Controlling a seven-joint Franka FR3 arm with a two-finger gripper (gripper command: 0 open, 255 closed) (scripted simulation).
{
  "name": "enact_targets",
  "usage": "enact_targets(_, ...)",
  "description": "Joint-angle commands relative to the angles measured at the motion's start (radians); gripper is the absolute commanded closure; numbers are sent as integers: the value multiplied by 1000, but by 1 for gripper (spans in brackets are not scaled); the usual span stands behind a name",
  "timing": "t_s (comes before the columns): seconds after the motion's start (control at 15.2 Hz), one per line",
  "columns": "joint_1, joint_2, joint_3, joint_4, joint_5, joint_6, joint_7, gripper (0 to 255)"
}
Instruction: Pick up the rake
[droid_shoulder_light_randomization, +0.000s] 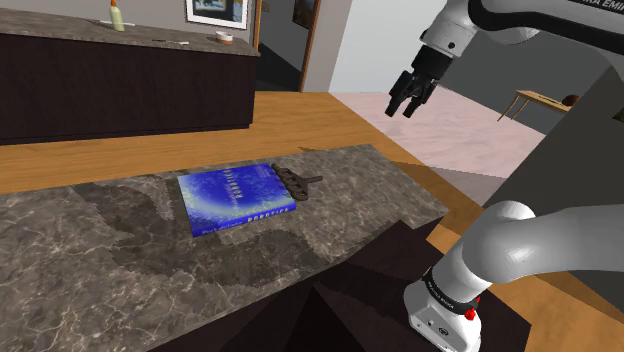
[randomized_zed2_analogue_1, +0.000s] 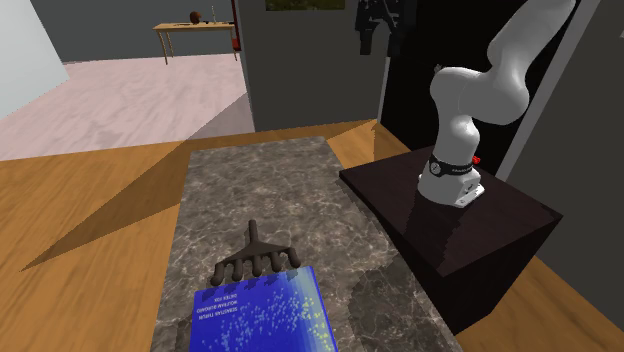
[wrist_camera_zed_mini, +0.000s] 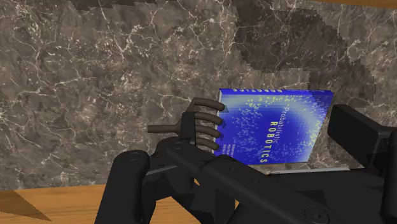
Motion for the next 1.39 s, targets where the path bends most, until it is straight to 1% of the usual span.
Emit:
enact_targets(0.0,0,0,0,0,0,0,0,0)
enact_targets(0.4,41,96,-94,-90,-61,161,-263,0)
enact_targets(0.73,77,224,-171,-119,-95,301,-479,0)
enact_targets(1.06,118,388,-240,-109,-101,440,-697,0)
enact_targets(1.32,150,540,-283,-73,-78,542,-877,0)
